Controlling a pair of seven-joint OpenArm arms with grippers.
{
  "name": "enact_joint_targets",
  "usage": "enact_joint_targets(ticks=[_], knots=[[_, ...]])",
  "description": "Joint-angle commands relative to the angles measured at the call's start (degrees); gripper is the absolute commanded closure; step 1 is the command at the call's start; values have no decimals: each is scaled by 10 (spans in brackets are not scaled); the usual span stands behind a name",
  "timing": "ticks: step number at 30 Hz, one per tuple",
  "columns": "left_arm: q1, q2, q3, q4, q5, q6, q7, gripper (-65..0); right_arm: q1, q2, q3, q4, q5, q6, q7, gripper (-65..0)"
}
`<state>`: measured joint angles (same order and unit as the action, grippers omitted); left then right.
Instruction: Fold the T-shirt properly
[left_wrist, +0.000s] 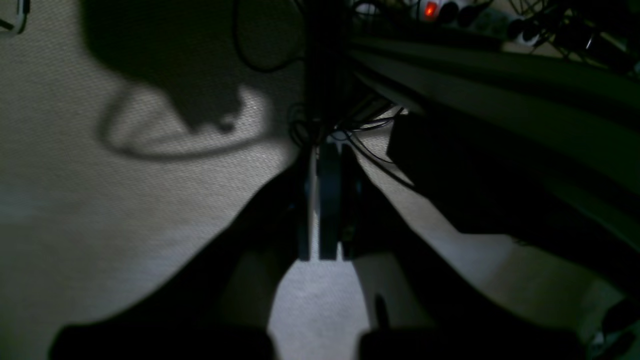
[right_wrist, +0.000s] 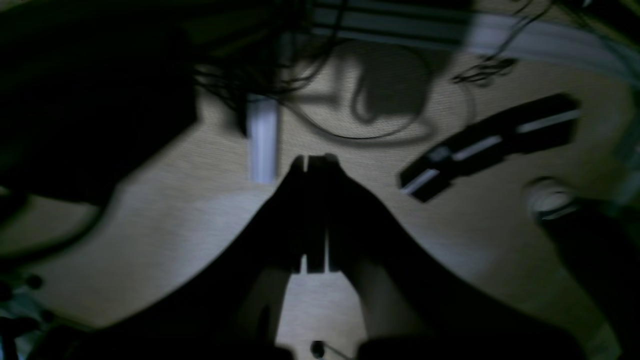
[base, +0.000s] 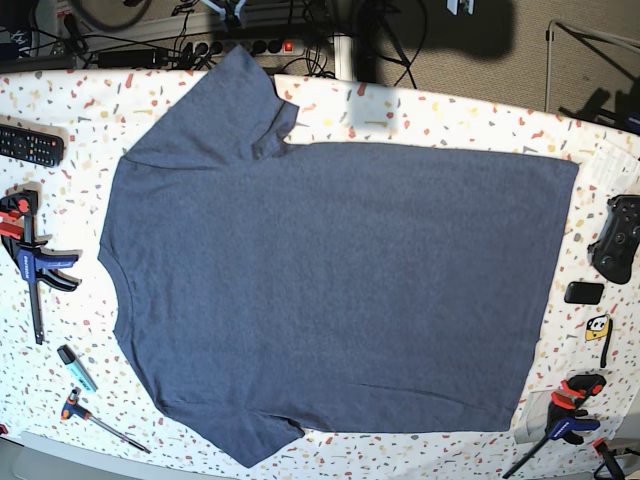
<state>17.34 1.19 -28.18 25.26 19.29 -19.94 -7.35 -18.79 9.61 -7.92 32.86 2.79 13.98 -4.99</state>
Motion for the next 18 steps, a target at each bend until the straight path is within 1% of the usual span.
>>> enact_joint_targets(ticks=[1, 2, 3, 6, 7, 8, 11, 13, 15, 18], knots=[[15, -1, -2, 20, -2, -2, -4, -27, -16, 9, 0, 18, -1, 6, 1, 0], [26, -1, -2, 40, -2, -9, -3, -27, -28, 15, 0, 35, 0, 6, 1, 0], [38, -2, -2, 64, -2, -27, -1, -27, -41, 21, 0, 55, 0, 6, 1, 0], [84, -1, -2, 153, -3, -97, 1, -27, -83, 42, 0, 122, 4, 7, 0, 0], [100, -1, -2, 184, -3, -114, 1, -27, -99, 49, 0, 147, 4, 7, -1, 0], [117, -1, -2, 217, -3, -119, 1, -27, -116, 58, 0, 174, 4, 7, -3, 0], [171, -1, -2, 318, -10, -118, 7, -27, -172, 90, 0, 262, 7, 7, -11, 0], [205, -1, -2, 389, -28, -119, 20, -27, -210, 114, 0, 324, 22, 7, -35, 0], [236, -1, -1, 460, -33, -118, 36, -27, -247, 139, 0, 386, 43, 7, -58, 0], [282, -1, 11, 565, -33, -118, 50, -27, -301, 176, 0, 481, 53, 7, -70, 0]])
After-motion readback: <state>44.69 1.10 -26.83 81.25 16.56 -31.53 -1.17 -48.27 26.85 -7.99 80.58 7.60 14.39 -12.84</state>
